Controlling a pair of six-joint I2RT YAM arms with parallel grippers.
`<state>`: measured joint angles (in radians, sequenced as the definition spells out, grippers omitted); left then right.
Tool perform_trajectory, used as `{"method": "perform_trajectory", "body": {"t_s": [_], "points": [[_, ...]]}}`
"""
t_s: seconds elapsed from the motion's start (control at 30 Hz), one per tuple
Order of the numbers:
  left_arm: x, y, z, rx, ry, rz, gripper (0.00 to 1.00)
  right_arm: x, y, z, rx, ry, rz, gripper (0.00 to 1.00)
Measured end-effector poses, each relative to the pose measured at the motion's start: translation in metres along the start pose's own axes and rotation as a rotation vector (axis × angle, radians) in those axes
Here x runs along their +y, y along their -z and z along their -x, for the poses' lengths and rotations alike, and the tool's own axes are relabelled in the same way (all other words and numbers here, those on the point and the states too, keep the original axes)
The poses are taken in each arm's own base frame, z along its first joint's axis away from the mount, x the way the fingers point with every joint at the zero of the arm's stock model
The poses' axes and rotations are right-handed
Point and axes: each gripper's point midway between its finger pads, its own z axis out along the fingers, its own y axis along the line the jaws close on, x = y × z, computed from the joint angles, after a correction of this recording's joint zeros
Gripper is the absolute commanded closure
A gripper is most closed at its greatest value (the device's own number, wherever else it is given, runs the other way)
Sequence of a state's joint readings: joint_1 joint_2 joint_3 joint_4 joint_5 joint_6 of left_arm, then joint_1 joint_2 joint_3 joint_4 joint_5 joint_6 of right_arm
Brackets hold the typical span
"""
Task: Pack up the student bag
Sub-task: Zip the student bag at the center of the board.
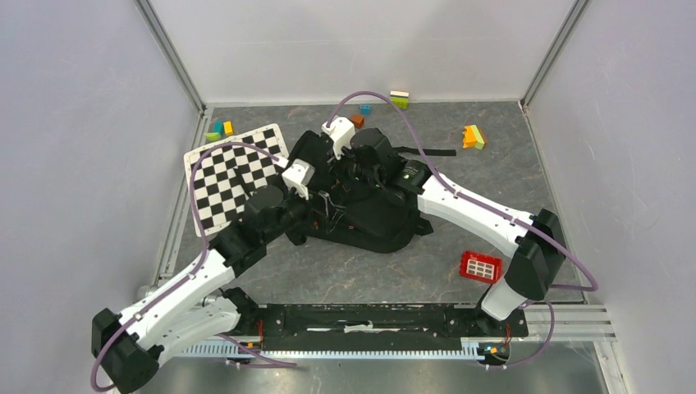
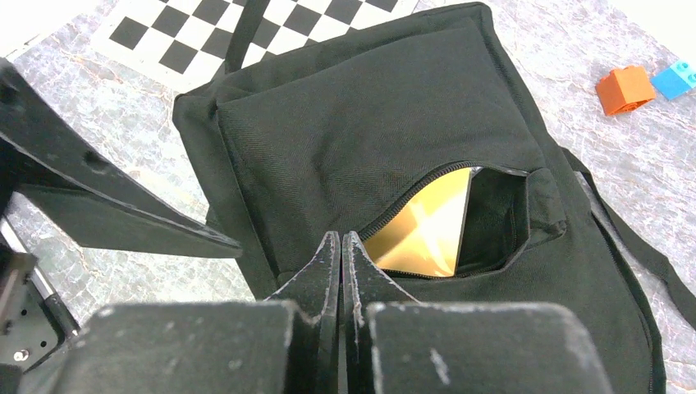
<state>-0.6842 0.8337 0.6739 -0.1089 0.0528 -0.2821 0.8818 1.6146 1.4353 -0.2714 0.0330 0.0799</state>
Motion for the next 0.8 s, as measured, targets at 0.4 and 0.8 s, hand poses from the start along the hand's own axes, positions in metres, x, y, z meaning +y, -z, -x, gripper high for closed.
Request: {"method": "perform_trajectory", "body": {"t_s": [0.4,0.8], "points": [[0.011,-0.030,-0.018,0.031,-0.122,0.125,0.39,0.001,0.000,0.000,-0.009,-0.022,-0.001,1.00],[0.028,-0.043,-0.021,-0.002,-0.161,0.253,0.89,-0.002,0.003,-0.002,-0.010,-0.027,-0.014,1.00]]}}
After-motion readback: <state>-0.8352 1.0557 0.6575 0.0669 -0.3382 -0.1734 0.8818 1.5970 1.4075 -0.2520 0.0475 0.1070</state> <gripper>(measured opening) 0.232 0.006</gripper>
